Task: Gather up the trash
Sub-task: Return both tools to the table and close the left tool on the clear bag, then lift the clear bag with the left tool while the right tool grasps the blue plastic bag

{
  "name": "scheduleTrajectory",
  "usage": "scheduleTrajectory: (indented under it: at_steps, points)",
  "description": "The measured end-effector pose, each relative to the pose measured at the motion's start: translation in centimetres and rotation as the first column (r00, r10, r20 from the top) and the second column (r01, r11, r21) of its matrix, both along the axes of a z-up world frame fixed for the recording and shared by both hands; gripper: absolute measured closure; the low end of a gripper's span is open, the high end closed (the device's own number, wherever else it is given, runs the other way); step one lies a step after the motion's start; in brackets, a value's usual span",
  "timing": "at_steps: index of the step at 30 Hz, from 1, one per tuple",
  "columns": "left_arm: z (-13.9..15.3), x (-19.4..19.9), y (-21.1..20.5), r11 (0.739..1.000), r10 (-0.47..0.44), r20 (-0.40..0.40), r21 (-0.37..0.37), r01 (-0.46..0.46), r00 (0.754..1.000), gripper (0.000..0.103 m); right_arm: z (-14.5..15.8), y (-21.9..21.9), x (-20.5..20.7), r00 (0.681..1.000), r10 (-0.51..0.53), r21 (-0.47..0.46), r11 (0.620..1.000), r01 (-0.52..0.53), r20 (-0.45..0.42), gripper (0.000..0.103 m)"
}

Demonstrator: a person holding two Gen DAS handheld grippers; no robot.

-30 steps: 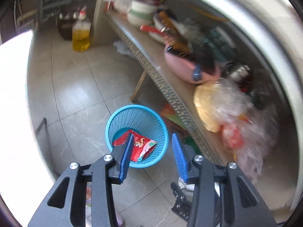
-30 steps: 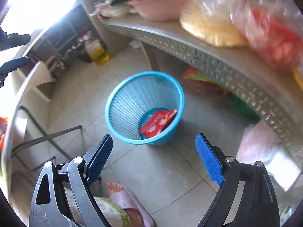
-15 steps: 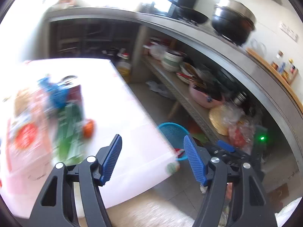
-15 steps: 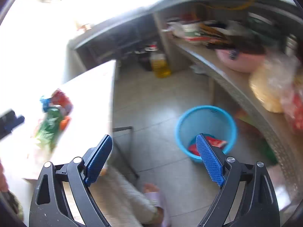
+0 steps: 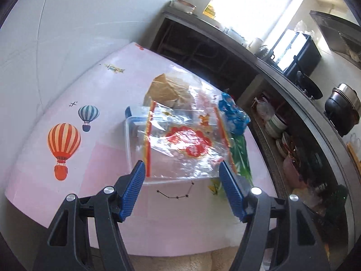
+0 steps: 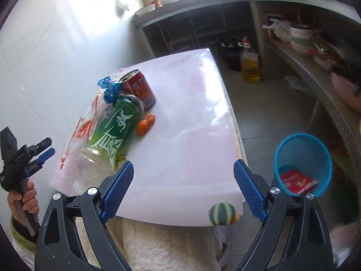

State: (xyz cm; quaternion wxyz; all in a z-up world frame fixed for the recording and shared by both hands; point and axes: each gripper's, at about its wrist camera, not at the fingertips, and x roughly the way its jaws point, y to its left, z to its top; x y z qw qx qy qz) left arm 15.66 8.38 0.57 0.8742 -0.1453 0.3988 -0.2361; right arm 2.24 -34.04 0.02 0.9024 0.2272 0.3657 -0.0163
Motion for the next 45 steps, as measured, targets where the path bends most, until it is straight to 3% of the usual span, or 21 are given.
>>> scheduleTrajectory:
  at_steps: [6,16,20,31,35,38,40,42,45]
  points:
    - [-1.4,3.9,1.0,0.999,-0.015,-0.062,-0.041,0.013,0.998,0.042,0.9,3.1,1.7,0.998,0.069,-0.027,0.997,-0.069,-0.008,0.017]
    - [-1.8,6.0,-0.6,0.997,-0.077,-0.080,-0.003,0.077,0.994,0.042,0.6,4.7,3.2,0.993,0.106,-0.029,0.994,-0.107,-0.047,0.017]
    - [-2.0,7.1,-1.4,0.995,-0.060,-0.107,0.072,0.068,0.992,0.044,0.5,4.9,3.4,0.993,0.109,-0.019,0.994,-0.110,-0.049,0.017]
    - [-2.1,9.0,-3.5,0.986,-0.054,-0.168,0.146,0.079,0.984,0.045,0.1,4.6,3.5,0.993,0.107,-0.001,0.994,-0.107,-0.051,0.017]
    - [-2.7,9.7,-4.5,0.966,-0.054,-0.187,0.238,0.098,0.981,0.045,-0.1,4.5,3.4,0.993,0.108,0.009,0.994,-0.108,-0.044,0.017]
    - [-3.3,10.2,-4.7,0.964,-0.060,-0.208,0.243,0.111,0.976,0.045,-0.1,4.3,3.3,0.994,0.105,0.015,0.994,-0.105,-0.038,0.017]
    - [-3.4,10.4,-4.6,0.965,-0.045,-0.213,0.243,0.098,0.976,0.051,-0.2,4.1,3.3,0.994,0.099,0.019,0.995,-0.099,-0.037,0.017]
    - [-3.6,10.6,-4.2,0.968,-0.033,-0.217,0.235,0.085,0.976,0.069,-0.3,3.9,3.1,0.995,0.093,0.023,0.995,-0.093,-0.036,0.017]
    - [-3.7,10.6,-3.5,0.976,-0.019,-0.215,0.206,0.065,0.976,0.086,-0.2,3.6,3.0,0.996,0.085,0.027,0.996,-0.084,-0.033,0.017]
